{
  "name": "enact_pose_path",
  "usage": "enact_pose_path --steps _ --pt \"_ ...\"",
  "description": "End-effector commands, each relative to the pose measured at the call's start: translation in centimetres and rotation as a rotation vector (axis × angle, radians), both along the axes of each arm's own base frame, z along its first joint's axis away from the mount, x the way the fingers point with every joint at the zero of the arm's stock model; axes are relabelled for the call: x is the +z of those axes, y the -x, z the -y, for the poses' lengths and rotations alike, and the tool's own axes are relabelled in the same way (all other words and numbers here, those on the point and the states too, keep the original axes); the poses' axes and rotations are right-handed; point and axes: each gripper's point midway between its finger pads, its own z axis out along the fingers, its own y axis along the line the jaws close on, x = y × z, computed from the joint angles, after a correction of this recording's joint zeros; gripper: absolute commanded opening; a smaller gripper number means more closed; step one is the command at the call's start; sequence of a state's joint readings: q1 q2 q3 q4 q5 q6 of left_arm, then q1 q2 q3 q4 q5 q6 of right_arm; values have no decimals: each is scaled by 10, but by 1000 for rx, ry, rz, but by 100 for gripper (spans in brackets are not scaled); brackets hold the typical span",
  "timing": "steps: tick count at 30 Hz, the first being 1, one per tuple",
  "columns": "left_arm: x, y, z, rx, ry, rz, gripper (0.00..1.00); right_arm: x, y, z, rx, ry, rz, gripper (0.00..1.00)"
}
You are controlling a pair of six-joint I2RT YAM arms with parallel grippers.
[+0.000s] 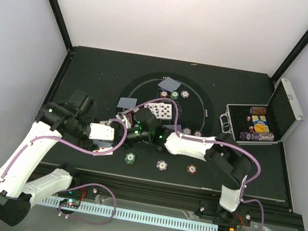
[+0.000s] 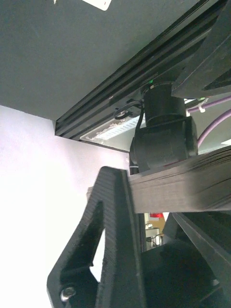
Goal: Distribute texas hold em gaming equipment
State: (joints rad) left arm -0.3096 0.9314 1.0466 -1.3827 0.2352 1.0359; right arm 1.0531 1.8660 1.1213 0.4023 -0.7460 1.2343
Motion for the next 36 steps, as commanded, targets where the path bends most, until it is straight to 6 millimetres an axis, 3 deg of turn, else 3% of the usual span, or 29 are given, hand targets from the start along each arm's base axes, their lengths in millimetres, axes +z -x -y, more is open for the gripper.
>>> enact_pose_path --steps 1,6,13,19,28,36 --pt "13 0 6 -18 35 23 1 18 -1 -14 17 -71 -11 61" --pt "14 1 5 -18 32 28 2 0 -5 -9 7 -41 -35 57" --pt "17 1 7 -22 43 30 2 -27 -14 22 -40 0 -70 49" --pt "17 0 7 -19 44 28 2 -21 -16 31 -42 11 -47 45" --pt "16 0 7 -16 44 27 2 6 -16 39 -47 -8 -7 23" --pt "16 0 6 -18 40 30 2 6 -17 44 -40 34 16 14"
